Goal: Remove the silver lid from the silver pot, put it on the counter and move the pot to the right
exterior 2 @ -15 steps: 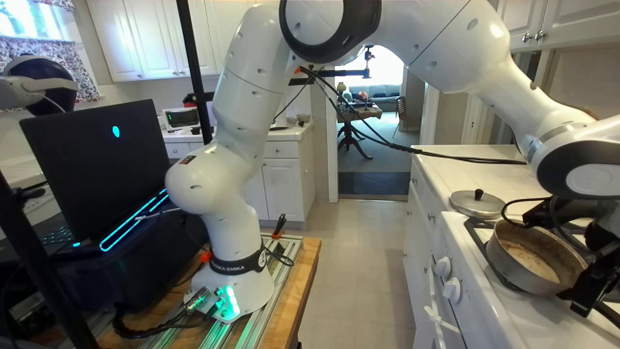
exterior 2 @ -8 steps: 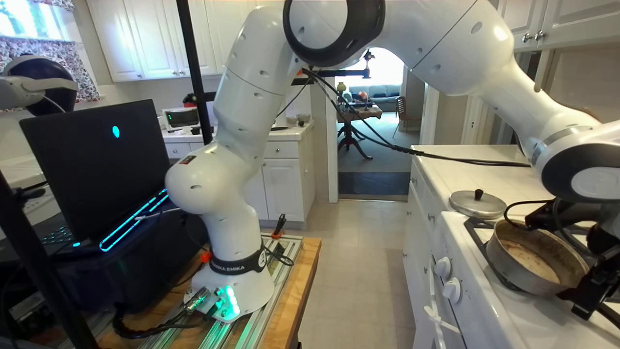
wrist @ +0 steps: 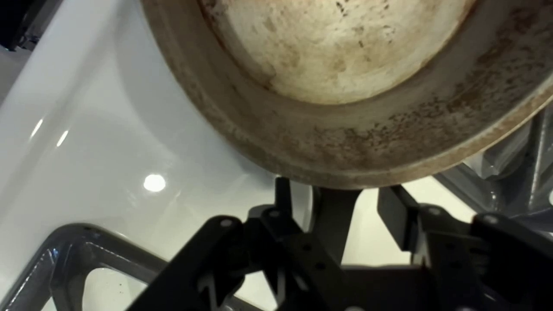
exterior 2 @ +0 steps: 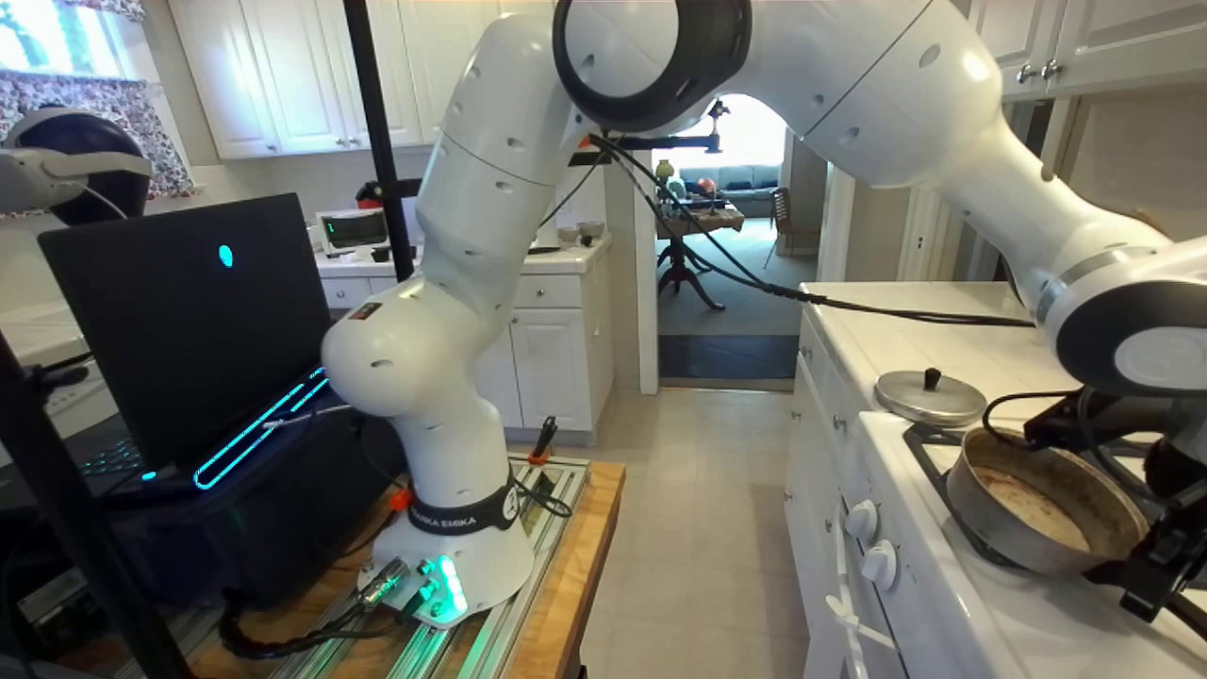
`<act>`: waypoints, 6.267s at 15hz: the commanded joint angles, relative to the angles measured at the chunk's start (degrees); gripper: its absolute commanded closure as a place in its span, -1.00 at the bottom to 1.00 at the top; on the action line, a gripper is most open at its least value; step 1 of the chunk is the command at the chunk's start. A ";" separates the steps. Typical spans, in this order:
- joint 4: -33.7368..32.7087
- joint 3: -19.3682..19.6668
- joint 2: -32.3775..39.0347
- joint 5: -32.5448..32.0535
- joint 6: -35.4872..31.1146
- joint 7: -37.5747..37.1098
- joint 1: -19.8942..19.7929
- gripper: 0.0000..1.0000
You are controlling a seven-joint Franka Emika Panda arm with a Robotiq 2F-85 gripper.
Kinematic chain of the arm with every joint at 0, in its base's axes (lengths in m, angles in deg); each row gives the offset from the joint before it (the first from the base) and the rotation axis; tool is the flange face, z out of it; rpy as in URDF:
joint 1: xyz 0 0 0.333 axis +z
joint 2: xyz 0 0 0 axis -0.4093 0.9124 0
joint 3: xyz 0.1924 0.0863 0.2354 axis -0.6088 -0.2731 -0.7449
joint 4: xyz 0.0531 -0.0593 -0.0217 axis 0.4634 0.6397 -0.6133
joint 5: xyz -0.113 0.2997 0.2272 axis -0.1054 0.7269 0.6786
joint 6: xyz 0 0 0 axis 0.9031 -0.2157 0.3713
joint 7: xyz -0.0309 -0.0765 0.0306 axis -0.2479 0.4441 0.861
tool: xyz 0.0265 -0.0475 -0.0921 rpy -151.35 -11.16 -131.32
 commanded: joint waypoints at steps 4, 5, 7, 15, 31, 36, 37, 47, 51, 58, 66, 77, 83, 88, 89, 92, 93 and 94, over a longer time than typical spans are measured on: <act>-2.13 0.86 1.04 -0.88 1.61 -0.57 0.85 0.84; -2.10 0.91 1.02 -0.91 1.52 -0.66 0.90 0.96; -1.95 0.95 0.92 -0.95 1.29 -0.77 1.01 0.88; 1.18 1.31 -2.40 -1.45 -1.14 -1.09 1.78 0.88; 16.01 7.27 -17.68 -10.11 -10.41 -3.32 1.31 0.88; 20.35 8.37 -21.36 -8.38 -13.49 -4.33 -1.10 0.88; 20.93 8.47 -21.80 -7.90 -13.75 -4.44 -1.79 0.88; 20.27 7.85 -21.22 -7.98 -13.21 -3.29 -4.31 0.53; 18.64 9.09 -19.64 -9.13 -14.02 -6.37 -4.57 0.88; 13.73 11.11 -15.93 -7.57 -14.19 -8.26 -7.39 0.88; 6.84 11.45 -9.77 -6.87 -13.64 -8.45 -8.35 0.88; -0.19 12.54 -3.22 -5.38 -13.97 -9.53 -10.71 0.88; -3.13 12.43 0.01 -4.61 -14.22 -11.20 -10.96 0.88; -5.71 12.48 2.28 -3.97 -14.39 -12.31 -11.19 0.88; -6.19 12.56 2.69 -3.99 -14.38 -12.67 -11.22 0.88; -7.36 12.50 3.66 -3.97 -14.26 -13.33 -11.41 0.88; -7.65 12.51 3.99 -3.98 -14.27 -13.49 -11.45 0.88; -7.97 12.52 4.27 -3.99 -14.15 -13.59 -11.54 0.88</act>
